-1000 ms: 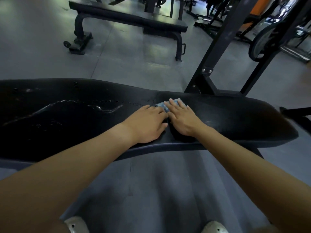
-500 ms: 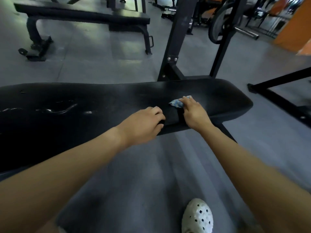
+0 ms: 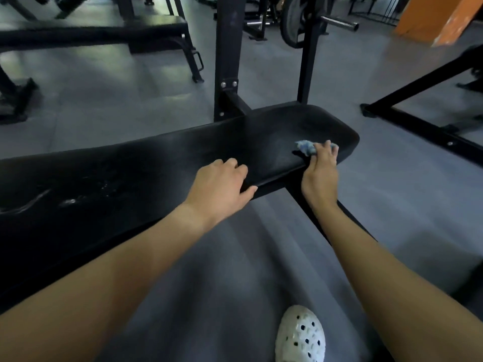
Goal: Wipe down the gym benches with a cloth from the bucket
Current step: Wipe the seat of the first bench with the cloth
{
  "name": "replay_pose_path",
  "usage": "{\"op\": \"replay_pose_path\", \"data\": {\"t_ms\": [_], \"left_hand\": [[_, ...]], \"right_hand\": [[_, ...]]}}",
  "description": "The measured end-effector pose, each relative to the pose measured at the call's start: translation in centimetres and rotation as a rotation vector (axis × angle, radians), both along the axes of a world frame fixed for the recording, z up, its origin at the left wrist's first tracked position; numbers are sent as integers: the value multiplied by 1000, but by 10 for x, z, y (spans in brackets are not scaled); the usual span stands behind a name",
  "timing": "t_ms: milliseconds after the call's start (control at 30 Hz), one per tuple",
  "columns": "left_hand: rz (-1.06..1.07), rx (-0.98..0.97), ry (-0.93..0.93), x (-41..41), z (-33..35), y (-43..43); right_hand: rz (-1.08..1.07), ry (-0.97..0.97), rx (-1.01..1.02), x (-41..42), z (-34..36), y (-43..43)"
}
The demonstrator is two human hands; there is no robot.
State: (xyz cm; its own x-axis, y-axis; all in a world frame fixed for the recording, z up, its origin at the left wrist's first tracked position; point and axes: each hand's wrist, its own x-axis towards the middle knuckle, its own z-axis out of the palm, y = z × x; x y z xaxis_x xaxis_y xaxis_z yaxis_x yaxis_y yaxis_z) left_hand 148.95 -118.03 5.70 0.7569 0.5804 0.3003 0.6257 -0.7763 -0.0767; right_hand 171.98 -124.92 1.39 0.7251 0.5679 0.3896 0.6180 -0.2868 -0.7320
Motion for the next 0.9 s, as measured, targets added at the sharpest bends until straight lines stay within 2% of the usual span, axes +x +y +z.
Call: {"op": "replay_pose_path", "data": {"t_ms": [100,233,367,700,800,900], "left_hand": [[11,27,-11,2,-2,-1],[22,91,-44,2,-9,-9],[32,122,-61,2,-13,-10],[51,128,-80,4,-19,-13],[56,127,-99,5,-20,-15],[44,124,-111,4,-22,-15]], "right_hand": [[-126,85,17,1,6,11],[-240,392,133,-46,-3,17],[-147,448,205,-84,-19,13],[-326,592,185,-3,8,16],[-318,605,187,-30,14,17],[-216,553,169,-85,6,18]]}}
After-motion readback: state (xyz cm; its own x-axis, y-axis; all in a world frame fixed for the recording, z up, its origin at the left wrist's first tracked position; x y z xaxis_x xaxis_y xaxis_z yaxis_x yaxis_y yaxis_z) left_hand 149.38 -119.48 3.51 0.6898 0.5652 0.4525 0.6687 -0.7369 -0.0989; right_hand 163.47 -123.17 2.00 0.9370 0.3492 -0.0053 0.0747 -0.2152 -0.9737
